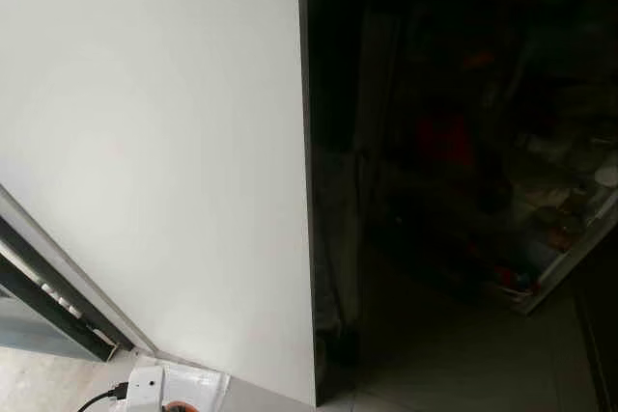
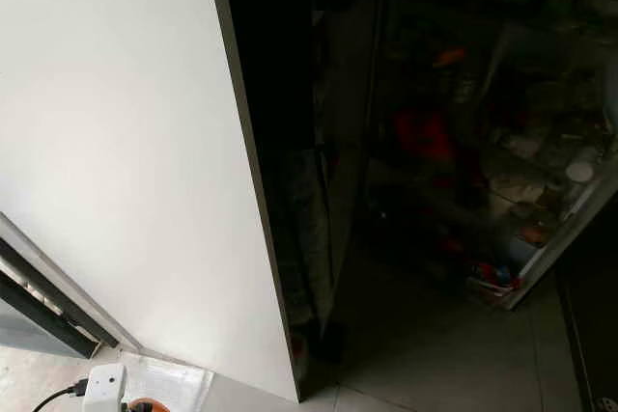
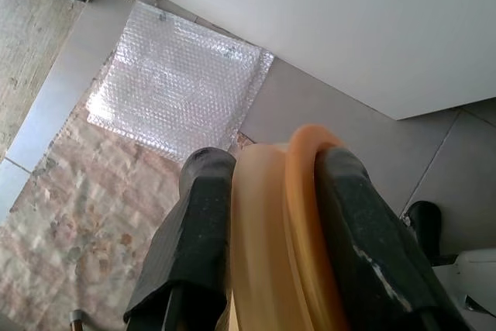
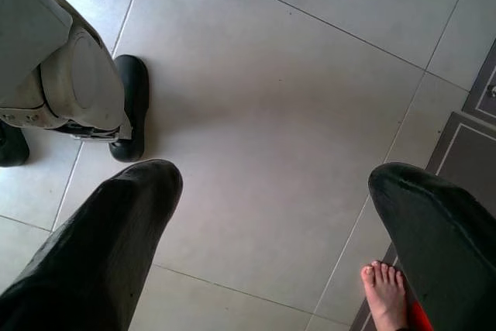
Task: Restocking fridge
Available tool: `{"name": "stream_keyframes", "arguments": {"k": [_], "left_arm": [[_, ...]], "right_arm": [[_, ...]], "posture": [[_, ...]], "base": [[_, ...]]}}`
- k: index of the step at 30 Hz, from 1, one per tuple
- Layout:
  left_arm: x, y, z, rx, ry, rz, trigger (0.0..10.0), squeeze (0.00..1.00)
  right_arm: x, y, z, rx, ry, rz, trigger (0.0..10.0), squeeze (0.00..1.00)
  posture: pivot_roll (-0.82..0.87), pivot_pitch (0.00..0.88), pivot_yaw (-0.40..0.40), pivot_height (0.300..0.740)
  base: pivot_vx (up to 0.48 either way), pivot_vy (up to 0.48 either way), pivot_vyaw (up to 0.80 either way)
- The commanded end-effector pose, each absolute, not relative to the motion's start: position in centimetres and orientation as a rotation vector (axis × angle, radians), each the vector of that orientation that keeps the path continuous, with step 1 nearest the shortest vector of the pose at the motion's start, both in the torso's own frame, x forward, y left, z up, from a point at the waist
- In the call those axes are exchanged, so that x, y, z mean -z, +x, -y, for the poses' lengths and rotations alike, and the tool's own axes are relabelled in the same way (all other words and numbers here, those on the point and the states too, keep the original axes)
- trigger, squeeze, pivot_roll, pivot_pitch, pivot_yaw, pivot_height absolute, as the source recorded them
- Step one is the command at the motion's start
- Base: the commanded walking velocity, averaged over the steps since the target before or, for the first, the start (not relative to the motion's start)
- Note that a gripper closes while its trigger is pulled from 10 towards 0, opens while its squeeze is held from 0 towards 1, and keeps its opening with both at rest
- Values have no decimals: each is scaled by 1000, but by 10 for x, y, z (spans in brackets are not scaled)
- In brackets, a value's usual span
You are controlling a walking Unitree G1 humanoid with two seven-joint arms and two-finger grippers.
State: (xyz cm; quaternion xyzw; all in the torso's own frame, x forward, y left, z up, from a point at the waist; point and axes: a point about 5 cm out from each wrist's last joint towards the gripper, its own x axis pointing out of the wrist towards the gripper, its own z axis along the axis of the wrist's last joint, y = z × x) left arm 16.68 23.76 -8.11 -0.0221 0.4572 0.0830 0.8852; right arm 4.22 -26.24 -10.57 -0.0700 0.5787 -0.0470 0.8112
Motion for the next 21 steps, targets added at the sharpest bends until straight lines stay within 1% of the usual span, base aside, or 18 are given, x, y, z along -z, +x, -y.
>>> {"name": "stream_keyframes", "arguments": {"k": [1, 3, 9, 14, 19, 21], "left_arm": [[90, 149, -235, -146, -36, -1040, 10000, 0], [90, 149, -235, -146, -36, -1040, 10000, 0], [90, 149, -235, -146, -35, -1040, 10000, 0], [90, 149, -235, -147, -36, -1041, 10000, 0], [90, 149, -235, -149, -39, -1040, 10000, 0], [90, 149, -235, -150, -40, -1040, 10000, 0]], "right_arm": [[106, 40, 261, 85, -153, -1241, 10000, 0], [106, 41, 261, 79, -162, -1241, 10000, 0], [106, 42, 260, 77, -159, -1236, 10000, 0], [106, 41, 260, 92, -139, -1235, 10000, 0], [107, 43, 258, 66, -159, -1234, 10000, 0], [107, 44, 258, 62, -163, -1230, 10000, 0]], "posture": [[-201, 0, 12, 740], [-201, 0, 12, 740], [-202, 0, 10, 740], [-202, 0, 9, 740], [-200, 0, 9, 740], [-200, 0, 8, 740]], "base": [[0, -277, 0], [0, -277, 0], [0, -274, 731], [0, -274, 0], [0, -277, 0], [0, -277, 500]]}}
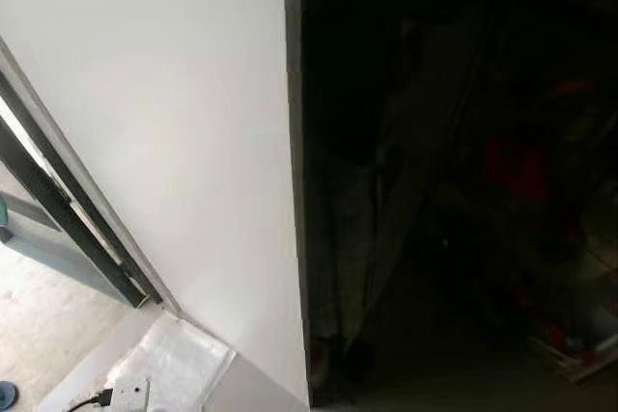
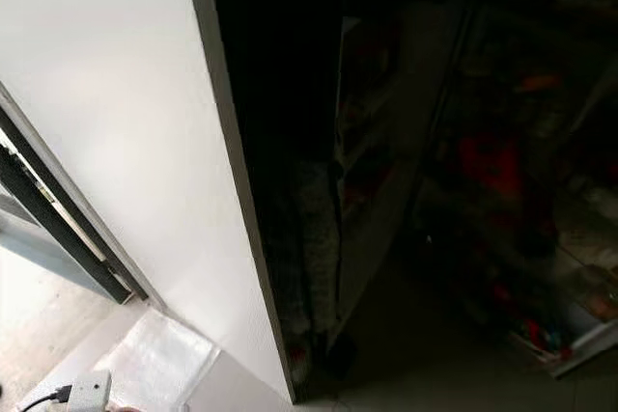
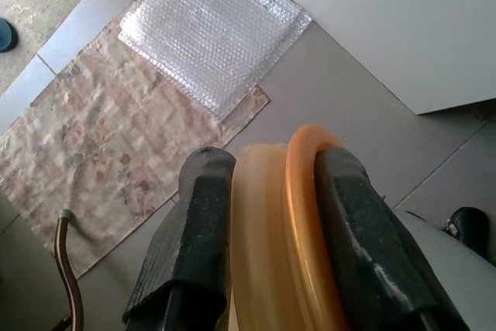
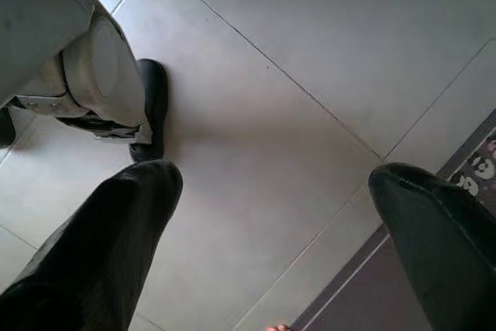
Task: Restocking fridge
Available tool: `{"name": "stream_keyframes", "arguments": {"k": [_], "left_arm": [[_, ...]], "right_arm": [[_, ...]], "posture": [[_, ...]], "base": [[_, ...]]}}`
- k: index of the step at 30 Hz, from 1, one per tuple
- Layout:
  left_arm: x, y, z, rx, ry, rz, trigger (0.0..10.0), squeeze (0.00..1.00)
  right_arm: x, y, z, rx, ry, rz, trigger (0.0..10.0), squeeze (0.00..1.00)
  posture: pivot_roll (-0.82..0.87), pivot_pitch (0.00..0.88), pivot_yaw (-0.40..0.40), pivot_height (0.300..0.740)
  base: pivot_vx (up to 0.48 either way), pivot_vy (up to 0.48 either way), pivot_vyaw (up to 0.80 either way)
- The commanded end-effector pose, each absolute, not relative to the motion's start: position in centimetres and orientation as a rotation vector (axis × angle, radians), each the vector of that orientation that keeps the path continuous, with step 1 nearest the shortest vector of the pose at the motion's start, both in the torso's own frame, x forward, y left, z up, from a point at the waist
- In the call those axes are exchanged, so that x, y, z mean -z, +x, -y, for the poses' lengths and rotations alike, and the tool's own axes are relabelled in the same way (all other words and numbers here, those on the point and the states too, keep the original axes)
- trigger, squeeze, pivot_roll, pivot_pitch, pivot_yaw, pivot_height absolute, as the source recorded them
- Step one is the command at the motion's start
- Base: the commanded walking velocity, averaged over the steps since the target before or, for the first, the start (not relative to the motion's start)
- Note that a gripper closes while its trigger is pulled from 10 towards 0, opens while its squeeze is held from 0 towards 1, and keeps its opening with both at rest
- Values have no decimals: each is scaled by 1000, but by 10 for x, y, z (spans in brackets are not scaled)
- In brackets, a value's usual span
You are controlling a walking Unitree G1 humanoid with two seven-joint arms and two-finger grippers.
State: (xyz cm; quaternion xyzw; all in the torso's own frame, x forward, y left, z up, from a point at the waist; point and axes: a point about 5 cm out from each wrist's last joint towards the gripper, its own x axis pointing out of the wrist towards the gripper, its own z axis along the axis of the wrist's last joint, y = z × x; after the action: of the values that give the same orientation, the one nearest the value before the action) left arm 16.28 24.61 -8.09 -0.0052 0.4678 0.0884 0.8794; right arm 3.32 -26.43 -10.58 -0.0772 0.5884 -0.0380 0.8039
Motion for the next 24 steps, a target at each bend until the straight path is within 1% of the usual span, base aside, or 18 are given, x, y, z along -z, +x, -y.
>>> {"name": "stream_keyframes", "arguments": {"k": [1, 5, 16, 19, 24], "left_arm": [[90, 149, -235, -150, -40, -1040, 10000, 0], [90, 150, -235, -154, -43, -1039, 10000, 0], [90, 149, -235, -159, -42, -1041, 10000, 0], [90, 149, -235, -160, -41, -1041, 10000, 0], [90, 149, -235, -161, -41, -1041, 10000, 0]], "right_arm": [[107, 44, 258, 62, -163, -1229, 10000, 0], [106, 45, 258, 63, -159, -1228, 10000, 0], [106, 47, 257, 61, -148, -1221, 10000, 0], [106, 48, 257, 34, -181, -1221, 10000, 0], [106, 47, 256, 42, -167, -1221, 10000, 0]], "posture": [[-200, 0, 8, 740], [-198, 0, 6, 740], [-198, 0, 5, 740], [-199, 0, 6, 740], [-198, 0, 4, 740]], "base": [[0, -274, 800], [0, -275, 800], [0, -275, 0], [0, -274, 800], [0, -274, 800]]}}
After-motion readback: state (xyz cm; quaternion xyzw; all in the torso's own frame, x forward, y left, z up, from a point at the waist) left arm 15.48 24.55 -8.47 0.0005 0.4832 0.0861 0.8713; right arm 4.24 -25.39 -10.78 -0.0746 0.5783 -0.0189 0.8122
